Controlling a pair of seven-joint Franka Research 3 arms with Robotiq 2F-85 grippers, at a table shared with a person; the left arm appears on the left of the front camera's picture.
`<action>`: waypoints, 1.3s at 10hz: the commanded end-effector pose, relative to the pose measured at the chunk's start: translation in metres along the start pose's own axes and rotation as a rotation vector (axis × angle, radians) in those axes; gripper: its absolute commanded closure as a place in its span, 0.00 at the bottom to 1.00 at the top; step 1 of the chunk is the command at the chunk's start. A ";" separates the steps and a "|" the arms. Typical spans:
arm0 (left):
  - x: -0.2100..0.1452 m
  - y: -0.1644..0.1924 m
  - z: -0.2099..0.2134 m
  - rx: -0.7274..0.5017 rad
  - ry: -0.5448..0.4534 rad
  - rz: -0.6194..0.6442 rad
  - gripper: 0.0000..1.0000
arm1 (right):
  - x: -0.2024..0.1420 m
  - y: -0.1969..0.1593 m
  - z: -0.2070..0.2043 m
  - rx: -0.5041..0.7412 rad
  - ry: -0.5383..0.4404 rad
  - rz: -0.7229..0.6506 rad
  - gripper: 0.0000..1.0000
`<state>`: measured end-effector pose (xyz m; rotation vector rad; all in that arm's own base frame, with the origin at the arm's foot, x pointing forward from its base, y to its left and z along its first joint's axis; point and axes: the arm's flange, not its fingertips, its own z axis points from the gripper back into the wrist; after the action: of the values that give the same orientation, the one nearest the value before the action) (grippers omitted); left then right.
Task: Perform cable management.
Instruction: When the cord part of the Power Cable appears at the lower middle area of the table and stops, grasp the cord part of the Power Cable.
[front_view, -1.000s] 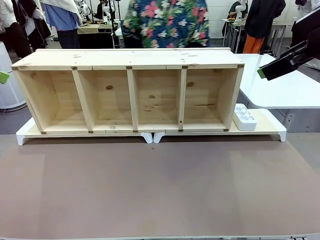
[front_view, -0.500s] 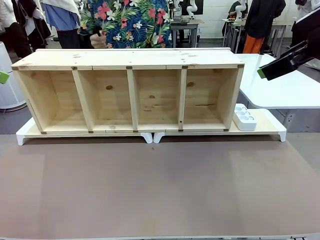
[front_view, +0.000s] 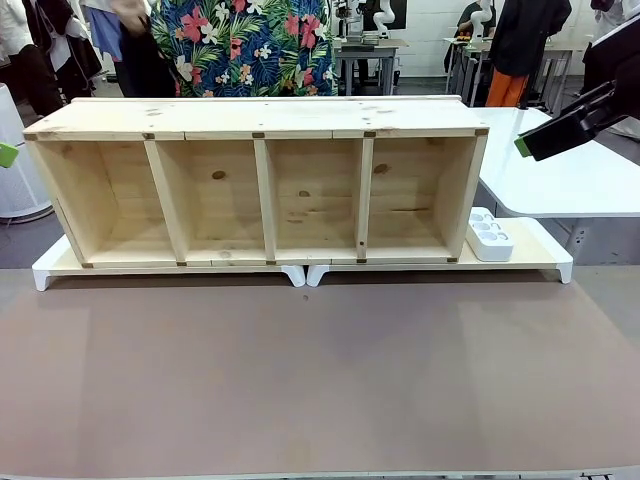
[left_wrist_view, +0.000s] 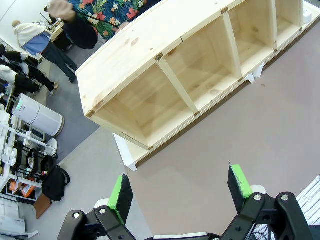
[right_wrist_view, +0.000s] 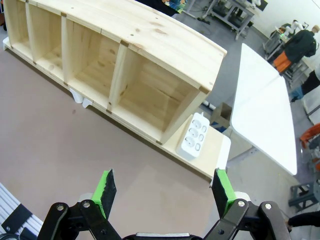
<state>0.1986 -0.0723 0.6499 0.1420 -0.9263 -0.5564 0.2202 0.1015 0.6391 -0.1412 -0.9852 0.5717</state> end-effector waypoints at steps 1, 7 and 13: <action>0.000 0.001 0.000 -0.001 -0.002 0.002 0.00 | 0.000 -0.001 0.000 -0.002 0.000 0.000 0.00; 0.000 0.001 0.000 -0.001 -0.002 0.002 0.00 | 0.000 -0.001 0.000 -0.002 0.000 0.000 0.00; 0.000 0.001 0.000 -0.001 -0.002 0.002 0.00 | 0.000 -0.001 0.000 -0.002 0.000 0.000 0.00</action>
<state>0.1986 -0.0723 0.6499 0.1420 -0.9263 -0.5564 0.2202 0.1015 0.6391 -0.1412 -0.9852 0.5717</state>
